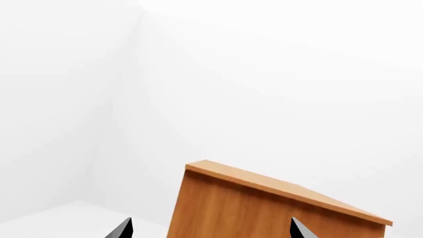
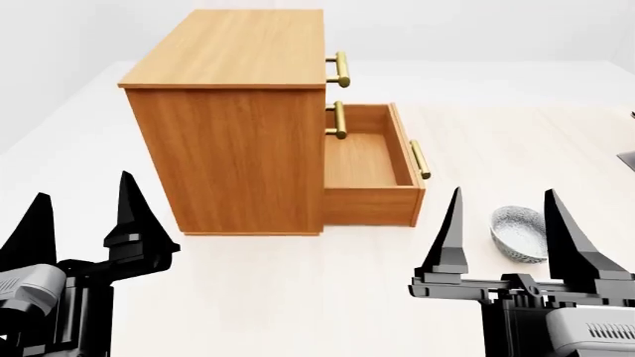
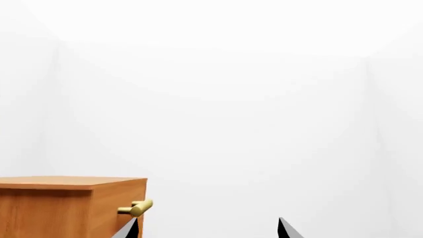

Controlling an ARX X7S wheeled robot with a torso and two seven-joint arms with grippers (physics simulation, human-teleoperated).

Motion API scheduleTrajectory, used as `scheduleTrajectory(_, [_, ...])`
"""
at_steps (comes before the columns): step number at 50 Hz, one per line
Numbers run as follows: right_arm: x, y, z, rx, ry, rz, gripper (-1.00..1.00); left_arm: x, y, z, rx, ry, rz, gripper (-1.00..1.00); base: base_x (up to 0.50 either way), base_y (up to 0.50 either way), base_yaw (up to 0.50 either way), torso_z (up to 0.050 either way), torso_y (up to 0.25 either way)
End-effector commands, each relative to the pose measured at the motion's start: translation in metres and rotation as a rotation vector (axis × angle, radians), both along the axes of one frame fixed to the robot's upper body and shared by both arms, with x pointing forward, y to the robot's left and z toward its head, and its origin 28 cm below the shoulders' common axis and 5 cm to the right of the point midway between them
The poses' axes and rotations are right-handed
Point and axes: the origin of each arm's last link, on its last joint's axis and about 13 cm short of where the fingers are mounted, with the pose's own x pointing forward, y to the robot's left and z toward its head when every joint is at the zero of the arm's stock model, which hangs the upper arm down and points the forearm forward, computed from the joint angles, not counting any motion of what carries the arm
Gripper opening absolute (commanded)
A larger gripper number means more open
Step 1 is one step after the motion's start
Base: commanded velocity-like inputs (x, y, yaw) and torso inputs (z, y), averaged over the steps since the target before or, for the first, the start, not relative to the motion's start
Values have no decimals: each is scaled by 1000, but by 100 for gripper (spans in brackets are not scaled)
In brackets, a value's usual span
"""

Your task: Put the bowl on top of the cabinet.

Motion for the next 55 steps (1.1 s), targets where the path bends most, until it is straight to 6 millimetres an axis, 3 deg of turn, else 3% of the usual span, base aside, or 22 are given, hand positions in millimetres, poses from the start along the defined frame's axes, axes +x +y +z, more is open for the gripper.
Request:
scheduleTrajectory(1, [0, 0, 0, 2, 1, 0, 100, 0, 0, 0, -1, 0, 1, 100, 230, 0, 0, 0, 0])
scheduleTrajectory(27, [1, 0, -1, 11, 11, -5, 100, 0, 0, 0, -2, 1, 0, 100, 223, 0, 0, 0, 1])
scheduleTrajectory(55, [0, 0, -1, 13, 13, 5, 100, 0, 0, -1, -2, 0, 0, 100, 51, 0, 0, 0, 0])
